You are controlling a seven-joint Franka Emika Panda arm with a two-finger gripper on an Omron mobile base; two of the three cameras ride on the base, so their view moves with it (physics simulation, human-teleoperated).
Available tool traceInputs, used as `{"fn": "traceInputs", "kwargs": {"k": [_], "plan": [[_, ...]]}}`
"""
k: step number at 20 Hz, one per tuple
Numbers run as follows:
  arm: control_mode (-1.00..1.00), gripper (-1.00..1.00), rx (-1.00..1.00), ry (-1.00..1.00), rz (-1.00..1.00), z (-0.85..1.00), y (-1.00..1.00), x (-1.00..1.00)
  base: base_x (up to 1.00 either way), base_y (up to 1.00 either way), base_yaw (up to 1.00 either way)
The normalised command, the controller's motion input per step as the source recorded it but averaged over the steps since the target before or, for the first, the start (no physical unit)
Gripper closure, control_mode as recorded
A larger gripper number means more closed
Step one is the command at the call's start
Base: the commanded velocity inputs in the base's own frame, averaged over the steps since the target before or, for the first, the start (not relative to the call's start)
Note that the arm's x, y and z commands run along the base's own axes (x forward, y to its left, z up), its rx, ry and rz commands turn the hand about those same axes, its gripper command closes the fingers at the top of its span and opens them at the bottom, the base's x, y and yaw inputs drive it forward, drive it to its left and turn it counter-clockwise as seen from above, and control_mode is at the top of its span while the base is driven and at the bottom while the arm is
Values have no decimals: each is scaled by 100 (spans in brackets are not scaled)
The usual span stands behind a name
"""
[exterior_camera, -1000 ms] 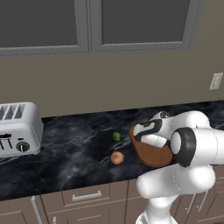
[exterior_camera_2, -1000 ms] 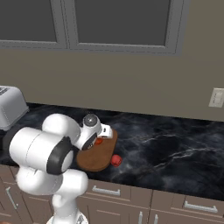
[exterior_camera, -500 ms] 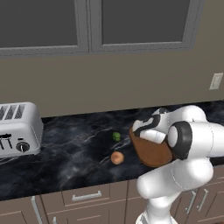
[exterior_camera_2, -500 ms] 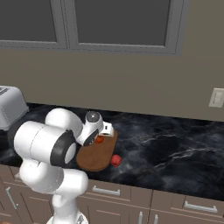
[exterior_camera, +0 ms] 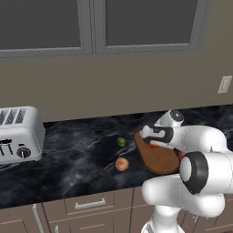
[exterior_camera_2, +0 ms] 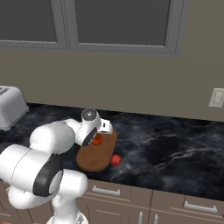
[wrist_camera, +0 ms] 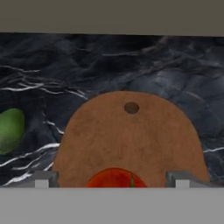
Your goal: Place the avocado, onion, tomato, and bell pepper on the cutting board.
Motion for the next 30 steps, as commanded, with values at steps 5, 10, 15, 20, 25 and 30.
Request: {"fn": "traceInputs", "kwargs": {"k": [5,10,15,20,25,30], "plan": [[-100,-100,0,0,0,73,0,-2,0,0,0],[-100,-100,0,0,0,56,7,-19,0,0,0],[-100,-100,0,0,3,35,22,-18,0,0,0],[-100,-100,0,0,6,20,35,-4,0,0,0],[-100,-100,-1,0,2,2,47,0,0,0,0],[-100,-100,-1,0,3,0,39,1,0,0,0]]}}
